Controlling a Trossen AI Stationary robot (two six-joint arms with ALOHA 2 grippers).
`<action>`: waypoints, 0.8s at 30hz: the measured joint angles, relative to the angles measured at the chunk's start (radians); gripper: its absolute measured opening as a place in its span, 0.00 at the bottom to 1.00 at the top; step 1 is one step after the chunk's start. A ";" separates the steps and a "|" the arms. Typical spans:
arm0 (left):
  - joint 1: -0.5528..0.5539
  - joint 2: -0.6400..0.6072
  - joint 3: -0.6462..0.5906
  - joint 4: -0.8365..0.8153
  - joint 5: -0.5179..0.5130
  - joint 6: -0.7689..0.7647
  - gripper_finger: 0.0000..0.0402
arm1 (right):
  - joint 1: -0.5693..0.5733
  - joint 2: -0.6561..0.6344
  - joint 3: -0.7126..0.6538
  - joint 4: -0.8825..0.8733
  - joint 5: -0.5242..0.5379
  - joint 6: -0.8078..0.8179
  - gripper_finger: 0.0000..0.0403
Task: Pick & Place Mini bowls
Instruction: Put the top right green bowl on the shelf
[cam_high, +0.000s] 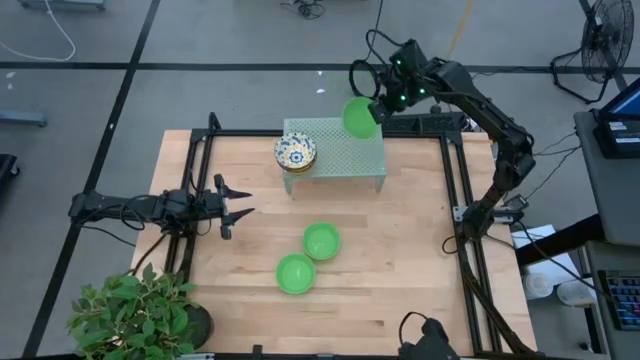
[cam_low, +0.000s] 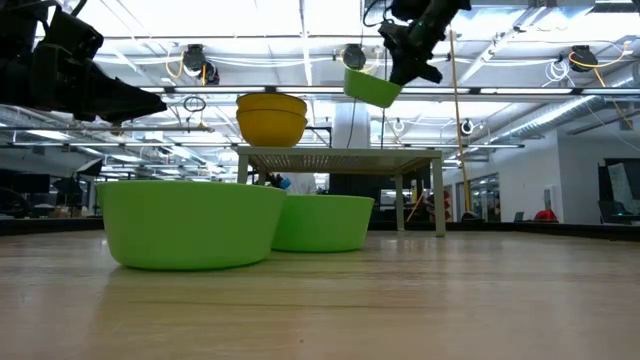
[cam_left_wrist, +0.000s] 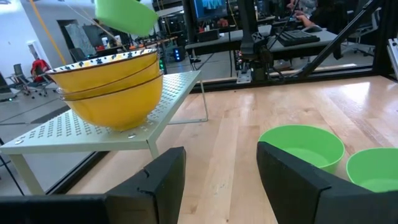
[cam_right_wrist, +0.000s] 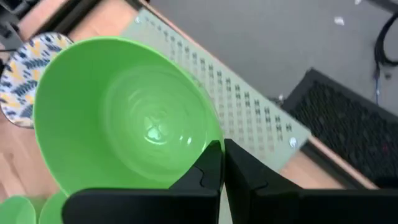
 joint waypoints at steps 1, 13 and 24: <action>0.000 0.000 0.000 0.000 0.000 0.000 0.50 | -0.001 -0.001 -0.006 -0.011 0.000 0.002 0.00; 0.000 0.000 0.000 0.000 0.000 0.000 0.50 | -0.001 -0.001 -0.106 -0.076 -0.001 0.023 0.00; 0.000 0.000 0.000 0.000 0.000 0.000 0.50 | -0.008 -0.001 -0.230 -0.075 0.000 0.023 0.00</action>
